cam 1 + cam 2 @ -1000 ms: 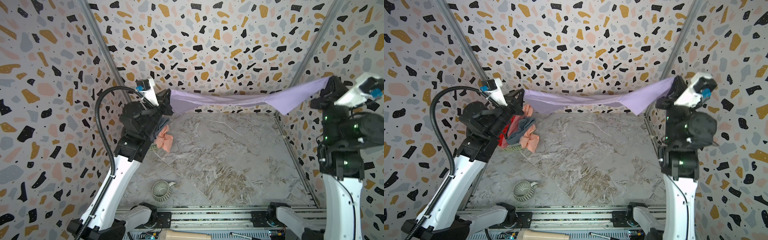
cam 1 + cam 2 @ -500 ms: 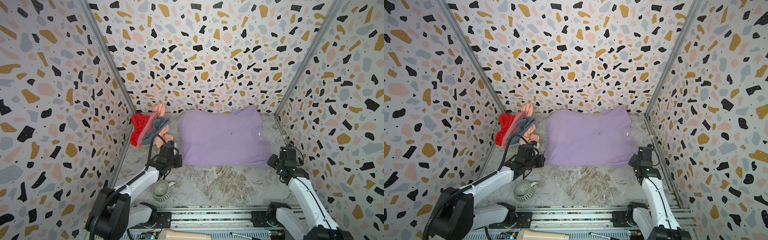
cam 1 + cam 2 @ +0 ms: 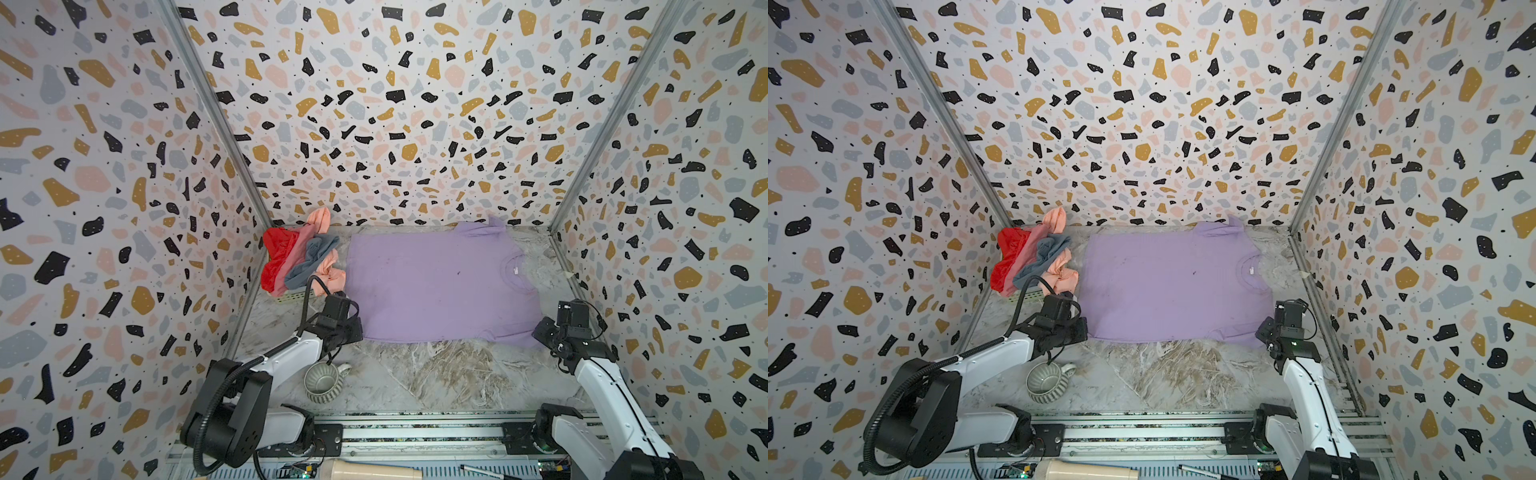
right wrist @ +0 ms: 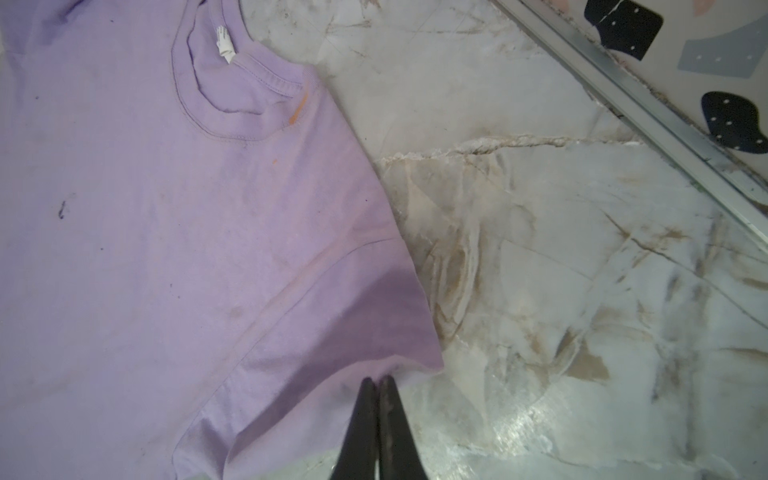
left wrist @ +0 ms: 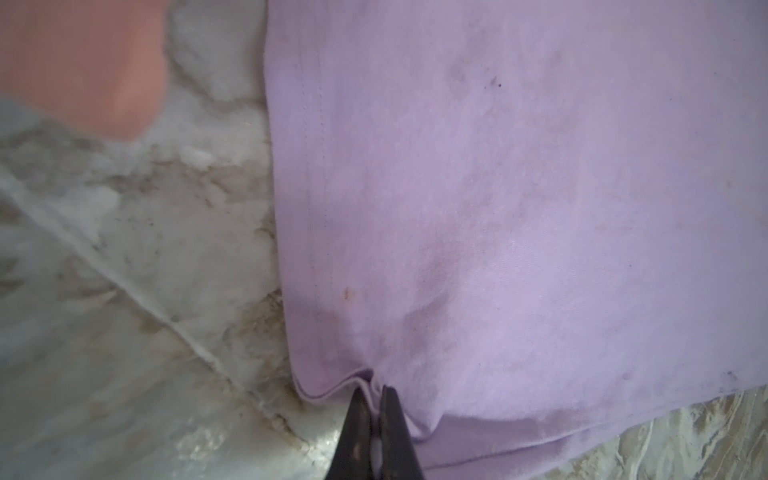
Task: Fold and stack the t-shirts
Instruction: 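Open both grippers and release the shirt lying flat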
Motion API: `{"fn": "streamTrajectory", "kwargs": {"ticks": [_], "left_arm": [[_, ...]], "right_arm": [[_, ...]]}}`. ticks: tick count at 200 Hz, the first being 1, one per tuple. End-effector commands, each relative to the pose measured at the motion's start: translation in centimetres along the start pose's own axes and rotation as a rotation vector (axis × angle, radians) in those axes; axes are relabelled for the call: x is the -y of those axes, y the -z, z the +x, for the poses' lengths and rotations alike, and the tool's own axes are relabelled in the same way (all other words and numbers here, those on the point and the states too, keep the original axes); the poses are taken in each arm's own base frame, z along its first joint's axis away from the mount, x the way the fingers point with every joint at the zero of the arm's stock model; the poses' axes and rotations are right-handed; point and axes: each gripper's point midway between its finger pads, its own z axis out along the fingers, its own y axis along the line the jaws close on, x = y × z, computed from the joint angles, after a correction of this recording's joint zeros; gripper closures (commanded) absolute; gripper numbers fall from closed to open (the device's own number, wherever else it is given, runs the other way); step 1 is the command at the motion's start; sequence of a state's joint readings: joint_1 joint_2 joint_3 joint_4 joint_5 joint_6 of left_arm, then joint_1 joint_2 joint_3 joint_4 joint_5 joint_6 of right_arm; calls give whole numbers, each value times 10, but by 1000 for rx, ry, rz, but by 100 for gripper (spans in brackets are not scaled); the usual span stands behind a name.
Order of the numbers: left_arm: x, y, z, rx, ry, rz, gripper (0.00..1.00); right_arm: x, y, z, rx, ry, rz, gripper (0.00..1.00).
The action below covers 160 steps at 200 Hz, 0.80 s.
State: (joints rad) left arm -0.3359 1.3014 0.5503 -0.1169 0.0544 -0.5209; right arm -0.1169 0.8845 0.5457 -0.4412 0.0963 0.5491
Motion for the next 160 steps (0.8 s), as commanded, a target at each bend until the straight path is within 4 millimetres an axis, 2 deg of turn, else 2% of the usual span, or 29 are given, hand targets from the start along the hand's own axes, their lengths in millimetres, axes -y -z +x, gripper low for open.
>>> {"fn": "streamTrajectory", "kwargs": {"ticks": [1, 24, 39, 43, 47, 57, 61, 69, 82, 98, 113, 127, 142, 160], "left_arm": [[2, 14, -17, 56, 8, -16, 100], [10, 29, -30, 93, 0, 1, 100], [13, 40, -39, 127, 1, 8, 100], [13, 42, -41, 137, 1, 9, 100], [15, 45, -43, 149, 2, 14, 100], [16, 50, -49, 171, 6, 20, 100], [18, 51, -51, 181, 8, 25, 100], [21, 52, -55, 196, 8, 41, 100], [29, 51, -62, 207, 10, 71, 100], [34, 43, -64, 180, -6, 80, 100], [35, 36, -66, 168, -11, 77, 100], [34, 34, -68, 173, -9, 67, 100], [33, 34, -69, 185, 0, 68, 100], [34, 32, -69, 182, 2, 72, 100]], "right_arm": [[-22, 32, -30, 63, -6, -96, 100], [-43, 70, -51, 76, -2, -183, 100], [-33, 84, -57, 87, 15, -126, 99], [-29, 84, -57, 86, 18, -101, 94], [-23, 83, -57, 84, 20, -71, 84], [-7, 78, -55, 87, 7, 4, 51], [-3, 75, -55, 91, 4, 22, 46], [3, 67, -61, 112, 6, 41, 41], [6, 53, -75, 145, -9, 37, 40], [-11, 34, -83, 129, -23, -49, 40], [-25, 23, -82, 101, -27, -121, 43], [-27, 23, -80, 92, -34, -133, 43], [-29, 31, -73, 89, -29, -158, 43], [-39, 42, -40, 1, -36, -238, 44]]}}
